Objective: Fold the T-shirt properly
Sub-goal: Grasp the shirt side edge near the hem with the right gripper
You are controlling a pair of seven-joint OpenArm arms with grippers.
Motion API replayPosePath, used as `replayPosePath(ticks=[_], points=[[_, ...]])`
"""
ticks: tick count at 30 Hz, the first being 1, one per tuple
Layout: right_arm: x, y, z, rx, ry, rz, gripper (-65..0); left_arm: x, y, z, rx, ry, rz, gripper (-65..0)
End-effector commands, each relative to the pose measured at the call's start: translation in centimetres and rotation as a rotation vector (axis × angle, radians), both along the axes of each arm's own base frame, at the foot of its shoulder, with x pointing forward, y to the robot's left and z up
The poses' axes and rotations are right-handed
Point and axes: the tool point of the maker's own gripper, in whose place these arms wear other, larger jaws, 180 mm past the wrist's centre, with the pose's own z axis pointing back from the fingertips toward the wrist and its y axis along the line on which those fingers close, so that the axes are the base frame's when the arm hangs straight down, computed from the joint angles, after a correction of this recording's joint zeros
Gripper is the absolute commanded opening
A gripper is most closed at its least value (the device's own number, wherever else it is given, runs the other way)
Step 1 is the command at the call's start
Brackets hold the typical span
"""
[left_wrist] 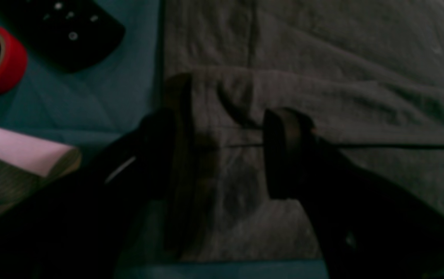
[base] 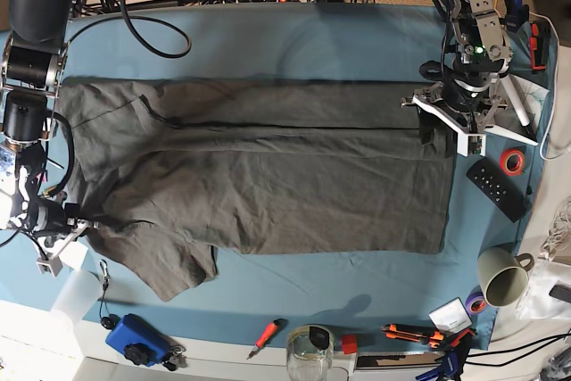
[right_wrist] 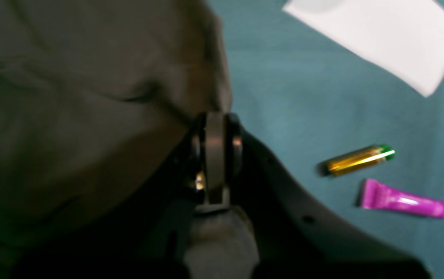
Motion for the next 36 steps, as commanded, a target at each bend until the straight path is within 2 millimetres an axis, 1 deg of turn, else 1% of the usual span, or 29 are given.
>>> replayPosePath(ticks=[1,6,13,16,24,30,32,36], points=[[1.2,-0.4,2.9,0.005,-0.063,0.0,-65.0,0.8,0.1,1.5,0.004,-0.06,-0.004,-28.9],[0.3,1.4,3.1,0.062,-0.005,0.041,-65.0,0.9,0.1,1.5,0.004,-0.062,-0.004,-28.9],[-1.5,2.4,1.7,0.03,0.027,0.093,-65.0,0.9,0.1,1.6,0.004,-0.063,-0.004,-28.9],[-2.2,3.0,1.4,0.015,0.018,0.119,-65.0,0.9,0.1,1.6,0.004,-0.062,-0.004,-28.9],[-4.0,3.3,2.4,0.025,-0.065,0.141,-65.0,0.9,0.1,1.5,0.004,-0.062,-0.004,-28.9],[-6.5,4.4,1.5,0.076,-0.079,0.196,-65.0,0.9,0.1,1.6,0.004,-0.063,-0.004,-28.9],[-6.9,4.5,1.2,0.073,-0.078,0.197,-65.0,0.9,0.1,1.6,0.004,-0.063,-0.004,-28.9],[-7.0,4.5,1.2,0.065,-0.07,0.213,-65.0,0.9,0.1,1.6,0.003,-0.063,-0.004,-28.9]])
